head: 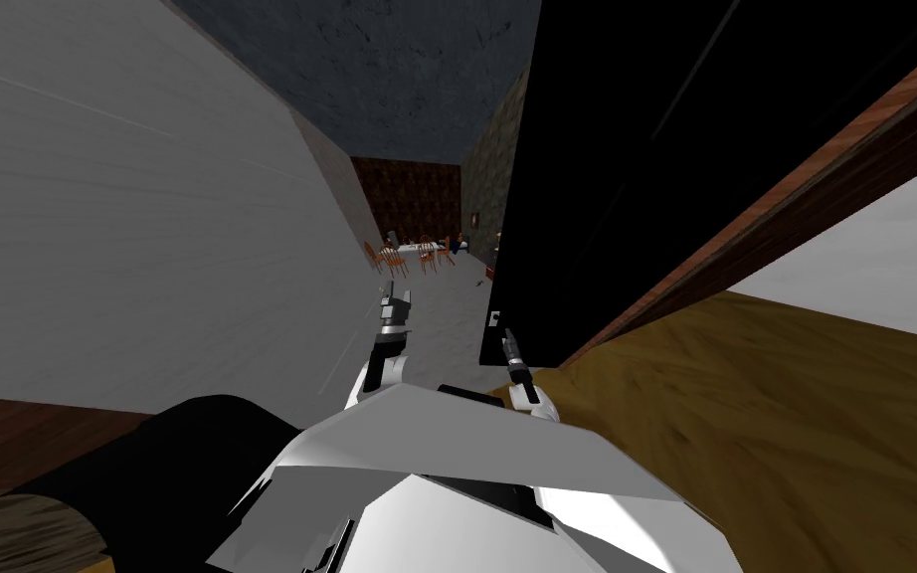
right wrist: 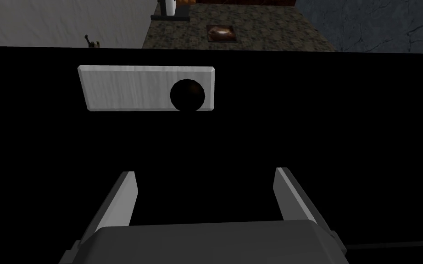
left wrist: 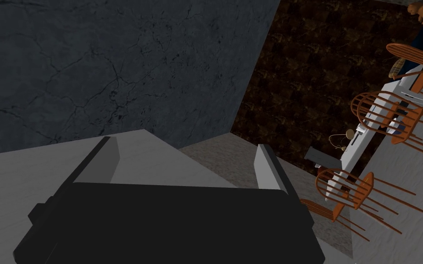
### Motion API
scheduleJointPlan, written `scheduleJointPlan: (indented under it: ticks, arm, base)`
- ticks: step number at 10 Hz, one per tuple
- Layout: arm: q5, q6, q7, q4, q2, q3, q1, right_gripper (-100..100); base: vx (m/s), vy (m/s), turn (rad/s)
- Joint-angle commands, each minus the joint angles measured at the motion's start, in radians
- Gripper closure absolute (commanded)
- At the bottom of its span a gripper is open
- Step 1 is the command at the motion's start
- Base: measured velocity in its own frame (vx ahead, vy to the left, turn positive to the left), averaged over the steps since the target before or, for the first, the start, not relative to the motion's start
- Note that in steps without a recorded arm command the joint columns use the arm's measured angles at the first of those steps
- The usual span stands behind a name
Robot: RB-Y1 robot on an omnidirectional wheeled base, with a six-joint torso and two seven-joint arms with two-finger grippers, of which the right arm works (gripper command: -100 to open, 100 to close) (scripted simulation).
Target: Push the door open
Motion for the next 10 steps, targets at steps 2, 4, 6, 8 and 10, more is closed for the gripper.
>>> scheduleJointPlan:
  ticks: [2,4,6,8,10]
  arm:
    - [-0.002,-0.004,0.004,-0.002,-0.007,-0.004,0.003,-100]
    - [-0.003,-0.010,0.007,0.001,-0.006,-0.008,0.003,-100]
    - [-0.005,-0.017,0.011,0.004,0.003,-0.012,0.004,-100]
    - [-0.006,-0.021,0.012,0.012,0.007,-0.013,0.001,-100]
    - [-0.006,-0.021,0.012,0.012,0.007,-0.013,0.001,100]
  base:
    - [0.197,0.036,0.018]
    - [0.204,0.037,0.022]
    - [0.212,0.037,0.029]
    - [0.125,0.033,0.004]
    - [-0.020,-0.006,0.012]
